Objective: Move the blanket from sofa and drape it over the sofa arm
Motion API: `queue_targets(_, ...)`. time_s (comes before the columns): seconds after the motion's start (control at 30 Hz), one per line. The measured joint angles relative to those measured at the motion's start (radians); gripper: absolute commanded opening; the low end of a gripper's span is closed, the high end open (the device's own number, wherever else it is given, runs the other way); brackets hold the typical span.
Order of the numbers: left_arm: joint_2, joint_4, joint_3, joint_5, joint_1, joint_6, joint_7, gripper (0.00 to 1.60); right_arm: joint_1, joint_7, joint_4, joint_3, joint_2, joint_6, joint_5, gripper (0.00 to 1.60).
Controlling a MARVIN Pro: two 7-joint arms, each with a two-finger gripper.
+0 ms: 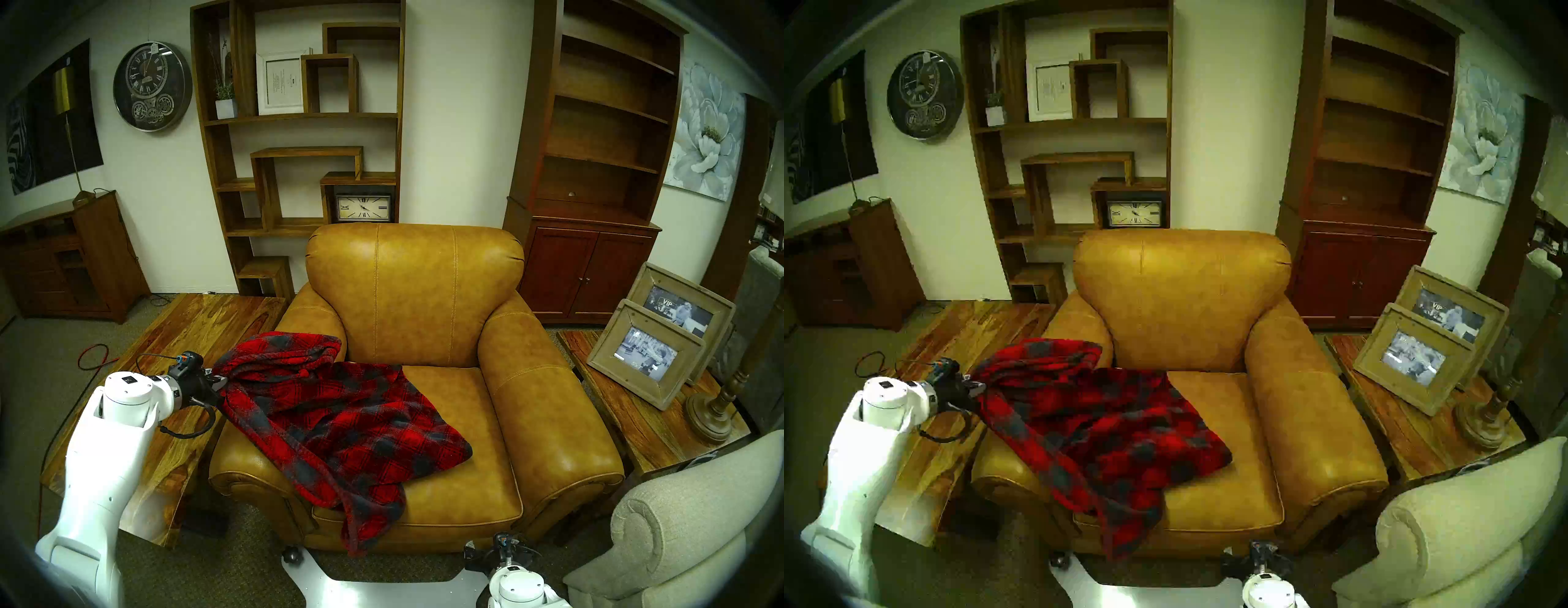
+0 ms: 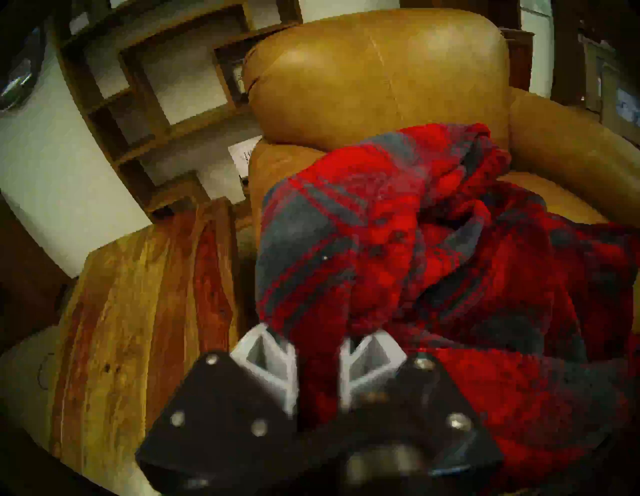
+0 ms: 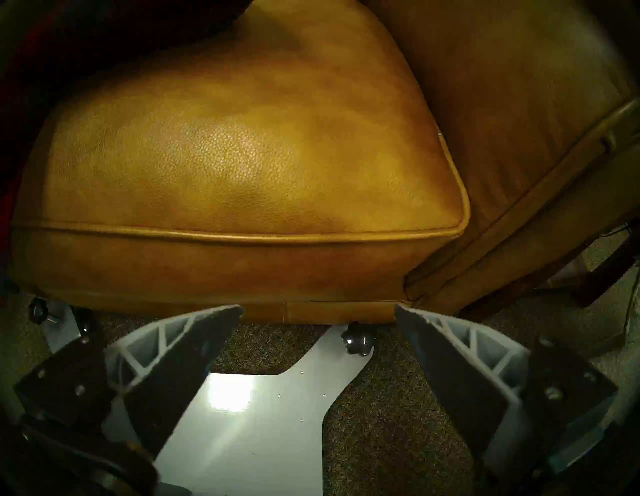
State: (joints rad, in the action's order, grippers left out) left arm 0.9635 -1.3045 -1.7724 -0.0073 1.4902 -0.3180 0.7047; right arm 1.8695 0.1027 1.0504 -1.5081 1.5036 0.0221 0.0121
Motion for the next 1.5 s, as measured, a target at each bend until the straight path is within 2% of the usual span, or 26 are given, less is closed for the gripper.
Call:
queue_targets(0.23, -0.057, 0.015, -0.032, 0.122, -0.001, -0.044, 0.129, 0.0, 0.0, 0.0, 0.001, 0.0, 0.0, 0.0, 0.0, 1.6)
queue_targets(0.5, -0.12, 0.11, -0.028, 0.272, -0.039, -0.045, 0.256, 0.0, 0.001, 0.0, 0.003, 0.001, 0.0, -0.001, 0.0, 1.6)
queue_targets(0.73, -0.178, 0.193, -0.005, 0.377, -0.084, 0.026, 0.355, 0.0, 0.002, 0.0, 0.005, 0.001, 0.0, -0.001, 0.0, 1.6)
queue_targets(0.97, -0.208, 0.319, 0.102, 0.431, -0.157, 0.155, 0.396, 0.0, 0.01, 0.0, 0.015, 0.001, 0.0, -0.001, 0.0, 1.6)
queue_targets(1.03, -0.203, 0.346, 0.13, 0.437, -0.174, 0.186, 0.4, 1.37, 0.013, 0.0, 0.018, 0.001, 0.0, -0.001, 0.0, 1.6)
queue_targets(1.07, -0.198, 0.363, 0.145, 0.439, -0.185, 0.205, 0.402, 1.6, 0.014, 0.001, 0.019, 0.001, 0.0, -0.001, 0.0, 1.6)
queue_targets(1.27, -0.168, 0.43, 0.19, 0.446, -0.224, 0.313, 0.392, 1.6, 0.022, 0.001, 0.025, 0.002, -0.001, -0.001, 0.0, 1.6)
queue_targets(1.37, -0.172, 0.415, 0.172, 0.433, -0.226, 0.346, 0.388, 1.6, 0.023, 0.001, 0.025, 0.002, -0.001, -0.001, 0.0, 1.6)
queue_targets(1.5, -0.201, 0.364, 0.118, 0.4, -0.23, 0.381, 0.389, 1.6, 0.023, 0.001, 0.024, 0.002, -0.001, -0.001, 0.0, 1.6)
